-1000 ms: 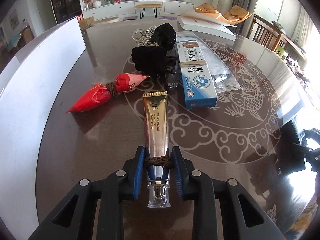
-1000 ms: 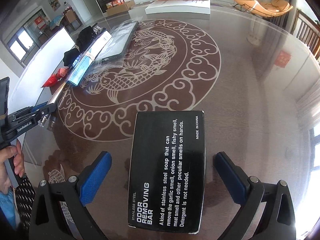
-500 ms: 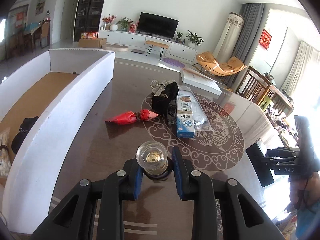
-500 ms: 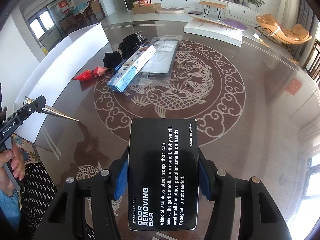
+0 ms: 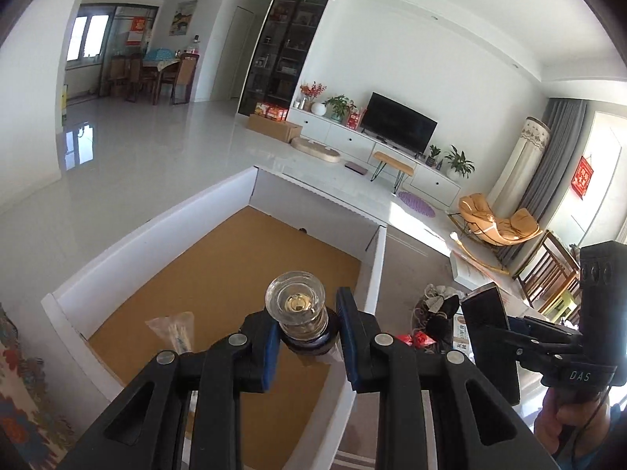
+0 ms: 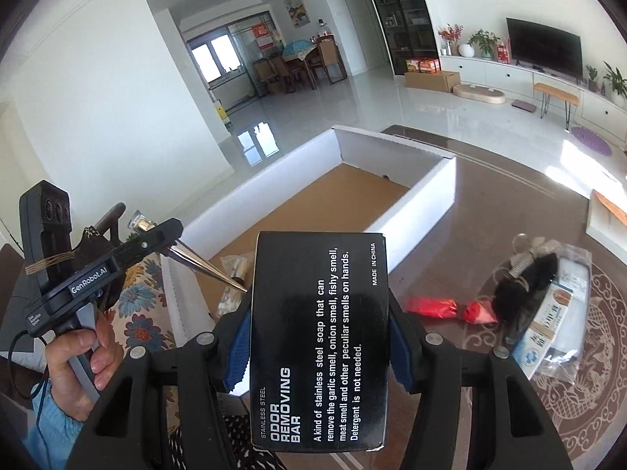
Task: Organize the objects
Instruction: 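Carry tube and black box into the cardboard box and open both grippers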
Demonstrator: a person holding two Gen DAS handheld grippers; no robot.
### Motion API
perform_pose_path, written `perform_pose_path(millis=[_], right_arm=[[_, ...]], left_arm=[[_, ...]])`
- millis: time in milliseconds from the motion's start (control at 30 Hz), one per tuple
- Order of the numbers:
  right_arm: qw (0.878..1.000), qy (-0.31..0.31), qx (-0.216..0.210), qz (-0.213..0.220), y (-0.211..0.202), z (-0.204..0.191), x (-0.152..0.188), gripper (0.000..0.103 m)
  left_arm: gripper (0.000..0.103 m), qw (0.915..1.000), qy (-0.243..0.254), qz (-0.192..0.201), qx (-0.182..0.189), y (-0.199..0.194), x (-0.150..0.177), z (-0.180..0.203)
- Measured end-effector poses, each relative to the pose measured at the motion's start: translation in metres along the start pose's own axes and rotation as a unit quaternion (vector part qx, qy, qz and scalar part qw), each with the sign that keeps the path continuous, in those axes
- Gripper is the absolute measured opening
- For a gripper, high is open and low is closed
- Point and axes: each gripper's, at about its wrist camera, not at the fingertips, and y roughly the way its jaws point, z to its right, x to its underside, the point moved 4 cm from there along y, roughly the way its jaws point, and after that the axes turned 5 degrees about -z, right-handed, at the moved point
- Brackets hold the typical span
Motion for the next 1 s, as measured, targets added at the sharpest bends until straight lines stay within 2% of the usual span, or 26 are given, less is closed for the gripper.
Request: perform_pose_path(millis=[67,133,200,300,367,433,467,500,533,600,667,733,833,933,1000], right_arm=[[1.000,-0.019,-0.023,-0.002,0.030,-0.034,-0.018,0.059],[0.999,-0.039,-0.028,-0.009,0.062,-0.061,-0.028,0.059],[0.998,-0.053,-0.027,-0.023,0.096,-0.080,-0.030,0.059],[0.995,-0.055,-0.036,-0.077,0.147,-0.091,-0.019,0.061],[0.993,-0.048,-0.023,-0.101,0.168,-0.088,-0.011,0.068],[0.995,-0.034,-0.025,-0.094,0.165,-0.080,-0.007,0.071],[0.996,-0.028,-0.033,-0.081,0.156,-0.076,-0.006,0.074],[0.997,-0.026,-0.036,-0.065,0.144,-0.072,-0.004,0.083],[0.998,-0.030,-0.029,-0.045,0.130,-0.066,-0.003,0.092],[0.999,-0.039,-0.006,-0.010,0.101,-0.050,0.003,0.102],[0.999,-0.046,0.024,0.007,0.079,-0.028,0.014,0.103],[0.997,-0.048,0.064,0.005,0.063,0.003,0.035,0.103],[0.991,-0.033,0.133,-0.009,0.040,0.061,0.082,0.103],[0.979,-0.008,0.201,-0.026,0.016,0.122,0.137,0.103],[0.967,0.010,0.251,-0.043,-0.008,0.163,0.178,0.103]], left_arm=[[0.027,0.9992,-0.015,-0.021,-0.029,0.017,-0.006,-0.032],[0.027,0.9973,-0.026,-0.047,-0.051,0.037,-0.005,-0.057],[0.027,0.9932,-0.029,-0.089,-0.069,0.063,0.000,-0.073],[0.030,0.9833,-0.036,-0.144,-0.106,0.097,0.012,-0.089],[0.040,0.9796,-0.042,-0.154,-0.122,0.106,0.019,-0.095],[0.061,0.9787,-0.048,-0.141,-0.141,0.103,0.026,-0.097],[0.067,0.9788,-0.048,-0.128,-0.153,0.098,0.027,-0.097],[0.071,0.9784,-0.045,-0.111,-0.168,0.091,0.027,-0.097],[0.071,0.9774,-0.042,-0.095,-0.184,0.084,0.026,-0.095],[0.072,0.9750,-0.037,-0.063,-0.210,0.070,0.021,-0.092],[0.074,0.9725,-0.039,-0.032,-0.227,0.054,0.012,-0.090],[0.075,0.9740,-0.042,-0.010,-0.222,0.042,0.008,-0.079],[0.077,0.9838,-0.031,0.005,-0.177,0.028,0.012,-0.044],[0.091,0.9935,0.004,-0.006,-0.114,0.024,0.033,0.014],[0.093,0.9978,0.032,-0.026,-0.051,0.029,0.057,0.065]])
